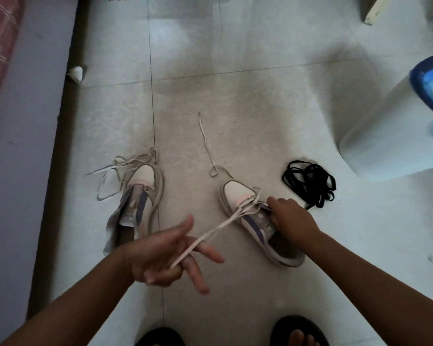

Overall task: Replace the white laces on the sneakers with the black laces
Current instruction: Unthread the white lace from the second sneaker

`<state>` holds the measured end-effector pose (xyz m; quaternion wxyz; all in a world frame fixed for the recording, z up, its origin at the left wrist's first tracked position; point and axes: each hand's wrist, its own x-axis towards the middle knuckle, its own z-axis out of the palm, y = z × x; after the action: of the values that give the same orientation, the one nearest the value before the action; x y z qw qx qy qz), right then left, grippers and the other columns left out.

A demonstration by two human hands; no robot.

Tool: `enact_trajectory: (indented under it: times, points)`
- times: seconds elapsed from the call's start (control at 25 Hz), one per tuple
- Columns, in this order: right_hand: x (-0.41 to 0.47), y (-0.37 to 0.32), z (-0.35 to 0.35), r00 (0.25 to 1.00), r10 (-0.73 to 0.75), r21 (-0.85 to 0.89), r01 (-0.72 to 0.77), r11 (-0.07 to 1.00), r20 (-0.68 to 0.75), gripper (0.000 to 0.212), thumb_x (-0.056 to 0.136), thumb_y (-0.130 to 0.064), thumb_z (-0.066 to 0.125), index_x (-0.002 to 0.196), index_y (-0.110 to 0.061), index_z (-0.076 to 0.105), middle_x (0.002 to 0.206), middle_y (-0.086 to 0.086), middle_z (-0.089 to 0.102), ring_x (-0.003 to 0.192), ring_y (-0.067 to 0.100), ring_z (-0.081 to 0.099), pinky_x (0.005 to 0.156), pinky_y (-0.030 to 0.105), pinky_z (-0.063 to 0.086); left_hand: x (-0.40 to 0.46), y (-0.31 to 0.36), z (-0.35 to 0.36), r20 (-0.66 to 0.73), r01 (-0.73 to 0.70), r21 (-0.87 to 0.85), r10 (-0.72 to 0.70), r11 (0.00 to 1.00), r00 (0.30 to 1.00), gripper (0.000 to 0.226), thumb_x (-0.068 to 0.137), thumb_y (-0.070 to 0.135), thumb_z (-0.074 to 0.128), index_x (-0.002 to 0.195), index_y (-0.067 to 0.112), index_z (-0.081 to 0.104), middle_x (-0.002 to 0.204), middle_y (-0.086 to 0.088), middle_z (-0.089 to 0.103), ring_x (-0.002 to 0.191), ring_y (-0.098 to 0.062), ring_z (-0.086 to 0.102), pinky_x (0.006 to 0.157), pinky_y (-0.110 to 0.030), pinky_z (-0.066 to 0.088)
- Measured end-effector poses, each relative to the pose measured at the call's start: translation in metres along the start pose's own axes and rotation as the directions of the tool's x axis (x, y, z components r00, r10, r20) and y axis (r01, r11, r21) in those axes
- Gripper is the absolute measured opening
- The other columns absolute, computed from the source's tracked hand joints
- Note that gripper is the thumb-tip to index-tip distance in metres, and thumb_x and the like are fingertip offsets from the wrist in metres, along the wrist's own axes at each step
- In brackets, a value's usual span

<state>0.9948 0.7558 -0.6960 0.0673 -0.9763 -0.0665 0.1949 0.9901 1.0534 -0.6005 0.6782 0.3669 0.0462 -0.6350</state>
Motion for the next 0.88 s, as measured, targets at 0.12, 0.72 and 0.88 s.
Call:
enact_trajectory:
  times: [0.12,0.72,0.88]
  points:
    - [-0.002,0.006,0.001,0.999,0.033,-0.023,-0.033,0.999,0.024,0.021,0.091,-0.018,0.042,0.112,-0.017,0.044,0.101,0.007,0.055,0.093,0.027,0.050,0.059,0.032,0.033,-0.008,0.011,0.011,-0.366,-0.343,0.126,0.365,0.931,0.856,0.047,0.079,0.063,0.056,0.084,0.020,0.076,0.063,-0.007,0.069,0.038,-0.011,0.056,0.038,-0.013,0.039]
    - [-0.001,-0.023,0.005,0.993,-0.001,0.020,-0.002,1.000,0.121,0.028,0.091,-0.018,0.041,0.120,-0.019,0.039,0.107,0.010,0.055,0.097,0.029,0.050,0.064,0.032,0.033,0.011,0.028,0.005,-0.156,0.155,0.983,0.886,0.097,0.436,0.040,0.095,0.031,0.042,0.073,0.018,0.073,0.089,-0.003,0.073,0.086,-0.015,0.064,0.080,-0.024,0.045]
    - [0.000,-0.023,0.006,0.989,0.032,0.018,-0.035,0.999,0.146,0.026,0.092,-0.018,0.039,0.117,-0.017,0.039,0.109,0.011,0.056,0.098,0.031,0.052,0.065,0.032,0.033,0.022,0.022,-0.018,-0.565,0.481,0.693,-0.009,0.537,0.825,0.041,0.098,0.034,0.044,0.087,0.009,0.074,0.089,-0.008,0.072,0.076,-0.016,0.068,0.072,-0.020,0.050]
